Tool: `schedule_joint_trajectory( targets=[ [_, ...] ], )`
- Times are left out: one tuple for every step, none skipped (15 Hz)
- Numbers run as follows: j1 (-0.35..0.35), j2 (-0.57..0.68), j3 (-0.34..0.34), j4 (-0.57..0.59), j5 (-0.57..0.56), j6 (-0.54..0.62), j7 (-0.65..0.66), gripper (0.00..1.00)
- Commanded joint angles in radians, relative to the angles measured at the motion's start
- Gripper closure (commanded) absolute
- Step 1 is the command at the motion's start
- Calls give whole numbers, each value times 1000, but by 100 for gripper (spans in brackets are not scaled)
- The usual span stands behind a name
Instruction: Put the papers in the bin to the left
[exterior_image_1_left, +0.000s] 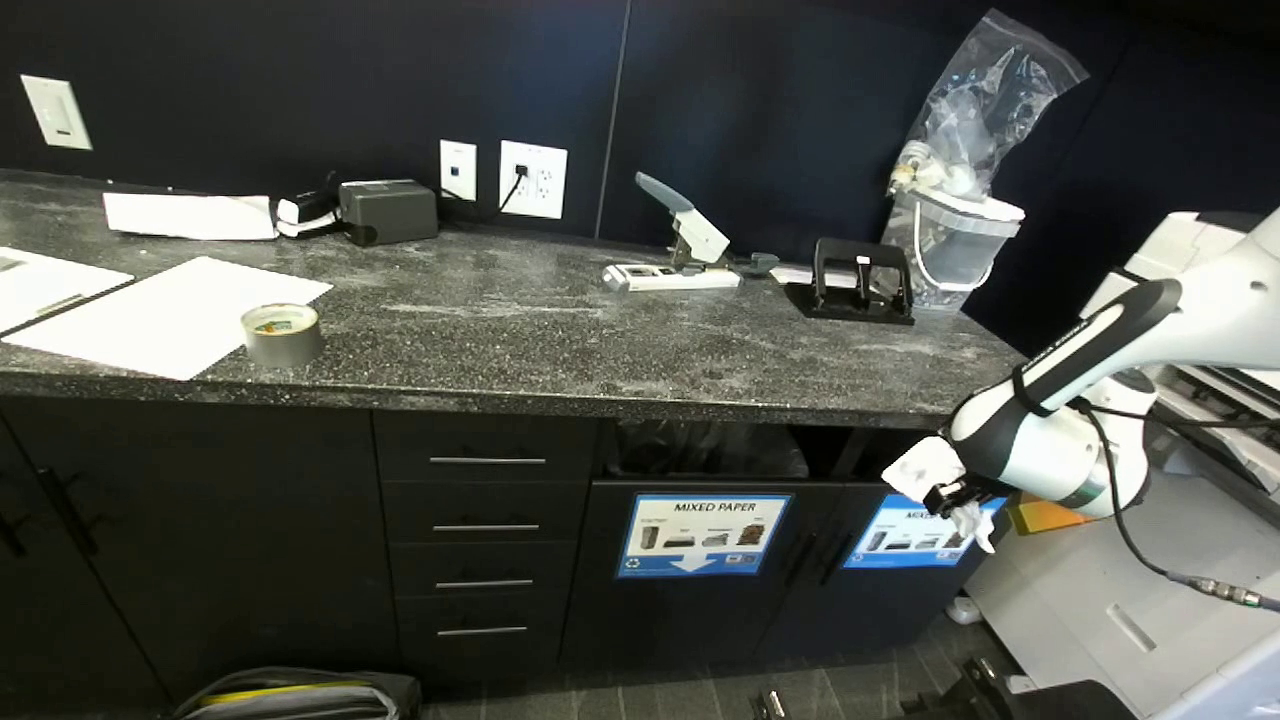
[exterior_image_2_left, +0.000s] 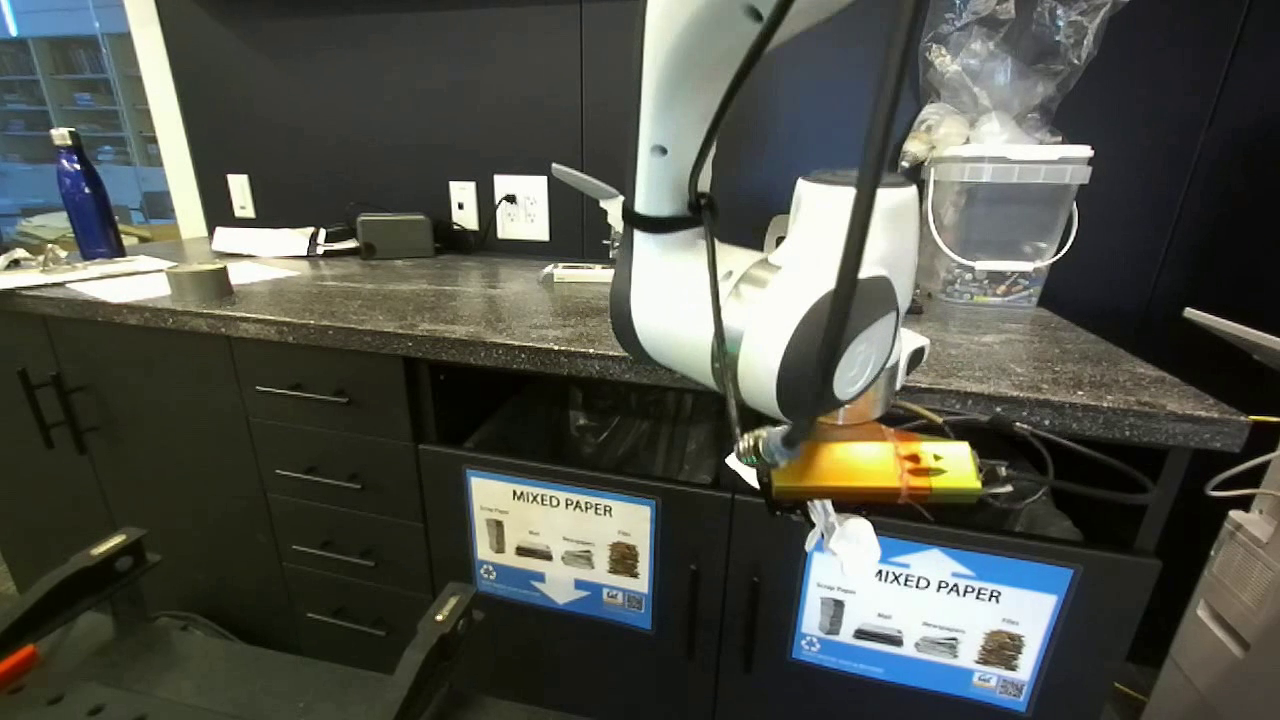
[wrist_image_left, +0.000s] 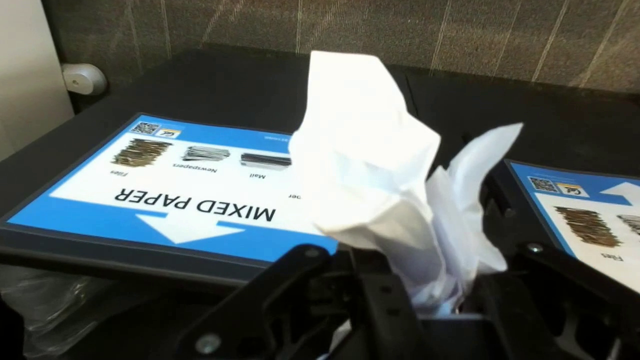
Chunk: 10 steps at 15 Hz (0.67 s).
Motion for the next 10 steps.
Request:
schedule_joint_trajectory(
  targets=[
    [-28, 151, 26, 167, -94, 61, 66, 94],
    [-32, 181, 32, 206, -115, 72, 82, 94],
    [-29, 206, 30, 240, -136, 90, 99, 94],
    [-29, 228, 32, 269, -155, 104, 115, 94],
    [-30, 247, 34, 296, -174, 118, 134, 94],
    [-33, 264, 37, 321, -190, 137, 154, 93],
    [-34, 281, 34, 341, -205, 171, 177, 93],
    [-41, 296, 38, 359, -220, 197, 203, 93],
    [-43, 313, 37, 377, -232, 226, 227, 94],
    [-43, 331, 34, 396, -245, 261, 254, 94]
  ],
)
